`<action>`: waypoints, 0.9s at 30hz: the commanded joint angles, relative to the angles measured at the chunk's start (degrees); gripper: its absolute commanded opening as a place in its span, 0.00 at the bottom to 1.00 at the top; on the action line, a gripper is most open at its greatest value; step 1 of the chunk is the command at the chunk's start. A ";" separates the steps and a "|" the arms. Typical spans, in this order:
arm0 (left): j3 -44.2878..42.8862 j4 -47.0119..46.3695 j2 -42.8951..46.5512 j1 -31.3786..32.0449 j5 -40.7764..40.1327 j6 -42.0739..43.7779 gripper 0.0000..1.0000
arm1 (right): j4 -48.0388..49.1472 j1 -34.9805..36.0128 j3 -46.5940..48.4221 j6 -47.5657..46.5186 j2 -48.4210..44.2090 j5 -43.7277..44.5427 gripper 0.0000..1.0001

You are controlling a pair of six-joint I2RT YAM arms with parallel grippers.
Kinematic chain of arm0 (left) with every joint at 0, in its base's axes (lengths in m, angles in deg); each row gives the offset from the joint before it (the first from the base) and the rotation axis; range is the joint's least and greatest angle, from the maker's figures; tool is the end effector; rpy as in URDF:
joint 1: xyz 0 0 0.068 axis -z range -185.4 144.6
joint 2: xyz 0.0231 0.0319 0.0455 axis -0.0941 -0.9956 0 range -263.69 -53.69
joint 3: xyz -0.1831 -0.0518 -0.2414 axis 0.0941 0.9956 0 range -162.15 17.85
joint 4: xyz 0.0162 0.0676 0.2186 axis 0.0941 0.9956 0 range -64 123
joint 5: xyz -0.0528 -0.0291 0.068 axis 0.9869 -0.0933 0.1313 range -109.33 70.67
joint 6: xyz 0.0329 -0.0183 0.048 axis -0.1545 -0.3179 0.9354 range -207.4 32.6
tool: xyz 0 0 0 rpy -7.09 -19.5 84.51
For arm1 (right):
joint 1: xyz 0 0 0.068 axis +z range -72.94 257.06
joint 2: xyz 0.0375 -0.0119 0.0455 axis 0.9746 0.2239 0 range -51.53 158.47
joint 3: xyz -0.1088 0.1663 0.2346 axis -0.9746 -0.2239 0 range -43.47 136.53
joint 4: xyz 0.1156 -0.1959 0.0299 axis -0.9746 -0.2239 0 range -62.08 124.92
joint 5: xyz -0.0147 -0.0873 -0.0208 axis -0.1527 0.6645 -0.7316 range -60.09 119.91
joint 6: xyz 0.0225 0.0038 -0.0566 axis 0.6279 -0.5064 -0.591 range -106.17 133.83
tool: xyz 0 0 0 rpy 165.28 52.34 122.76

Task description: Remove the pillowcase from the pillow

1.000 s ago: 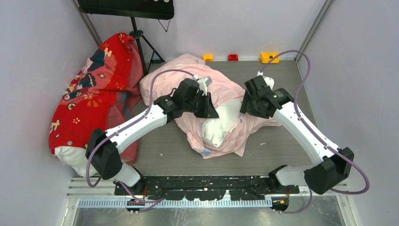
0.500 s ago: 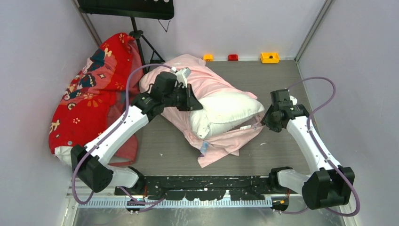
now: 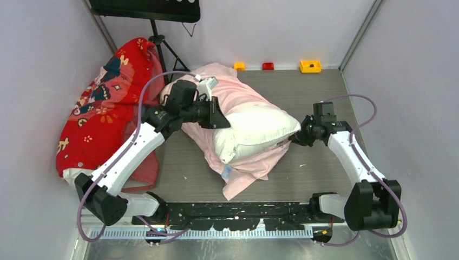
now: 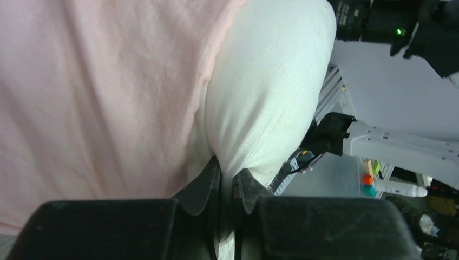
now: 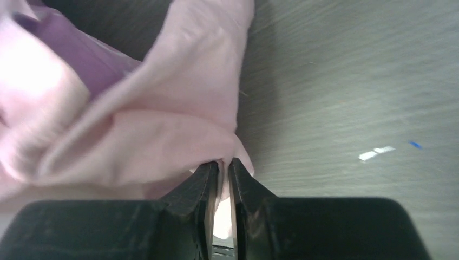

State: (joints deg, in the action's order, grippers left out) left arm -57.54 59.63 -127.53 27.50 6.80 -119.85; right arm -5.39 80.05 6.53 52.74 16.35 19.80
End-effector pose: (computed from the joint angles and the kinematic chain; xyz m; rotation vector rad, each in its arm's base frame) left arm 0.1929 -0.1487 0.4058 0.3010 2.2722 -1.1233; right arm 0.1879 0.0179 0.2825 0.7517 2.5347 0.4876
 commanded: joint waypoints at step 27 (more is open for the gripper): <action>-24.19 19.24 -20.78 41.90 -56.30 20.50 1.00 | 24.22 0.07 1.05 8.39 1.61 -23.45 0.19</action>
State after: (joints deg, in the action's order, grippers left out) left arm -81.74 79.17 -148.65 69.23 -44.28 -94.80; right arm 15.24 79.61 3.66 60.76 20.41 -0.51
